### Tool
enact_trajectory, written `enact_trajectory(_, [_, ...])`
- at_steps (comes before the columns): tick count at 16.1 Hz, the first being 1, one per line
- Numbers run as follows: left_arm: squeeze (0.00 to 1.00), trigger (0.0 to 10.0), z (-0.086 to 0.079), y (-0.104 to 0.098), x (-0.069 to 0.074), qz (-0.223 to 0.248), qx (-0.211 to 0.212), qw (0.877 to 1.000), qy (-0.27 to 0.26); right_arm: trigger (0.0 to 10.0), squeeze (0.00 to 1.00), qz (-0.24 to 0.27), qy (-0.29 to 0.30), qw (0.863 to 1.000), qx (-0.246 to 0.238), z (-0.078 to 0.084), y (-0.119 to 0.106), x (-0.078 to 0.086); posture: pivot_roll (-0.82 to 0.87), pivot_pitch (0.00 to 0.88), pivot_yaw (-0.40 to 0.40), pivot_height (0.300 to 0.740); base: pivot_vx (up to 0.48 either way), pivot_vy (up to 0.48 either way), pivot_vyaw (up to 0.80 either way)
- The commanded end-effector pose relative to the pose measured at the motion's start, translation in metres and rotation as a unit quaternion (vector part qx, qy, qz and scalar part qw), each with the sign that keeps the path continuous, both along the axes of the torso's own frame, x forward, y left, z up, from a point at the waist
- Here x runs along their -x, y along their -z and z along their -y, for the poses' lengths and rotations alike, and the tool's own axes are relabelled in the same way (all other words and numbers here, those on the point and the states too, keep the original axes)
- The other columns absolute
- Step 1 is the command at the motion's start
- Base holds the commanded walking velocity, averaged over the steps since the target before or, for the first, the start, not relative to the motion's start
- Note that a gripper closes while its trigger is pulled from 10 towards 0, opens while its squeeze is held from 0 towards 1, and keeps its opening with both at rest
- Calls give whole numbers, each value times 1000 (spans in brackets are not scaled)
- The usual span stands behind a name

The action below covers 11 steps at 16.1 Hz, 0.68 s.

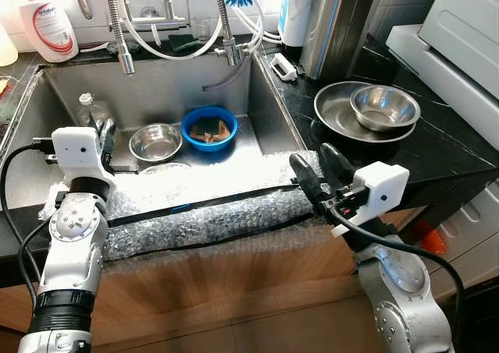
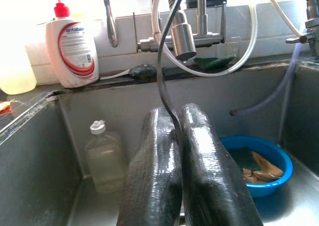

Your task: Kitchen organization

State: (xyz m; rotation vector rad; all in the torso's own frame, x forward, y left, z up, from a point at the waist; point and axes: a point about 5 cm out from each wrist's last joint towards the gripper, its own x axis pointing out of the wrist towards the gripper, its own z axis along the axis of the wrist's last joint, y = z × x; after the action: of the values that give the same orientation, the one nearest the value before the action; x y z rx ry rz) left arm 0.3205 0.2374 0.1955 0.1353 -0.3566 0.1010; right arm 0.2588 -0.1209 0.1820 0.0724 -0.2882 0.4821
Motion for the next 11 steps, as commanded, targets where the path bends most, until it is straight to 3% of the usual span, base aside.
enact_trajectory(1, [1000, 10000, 0, 12, -1, -30, 15, 999, 3, 10000, 0, 7, -2, 1000, 2, -2, -3, 0, 50, 105, -17, 740, 0, 0, 0])
enact_trajectory(11, [1000, 10000, 5, 12, -2, -26, 23, 999, 16, 10000, 0, 4, -5, 1000, 3, -5, -2, 0, 48, 96, -19, 740, 0, 0, 0])
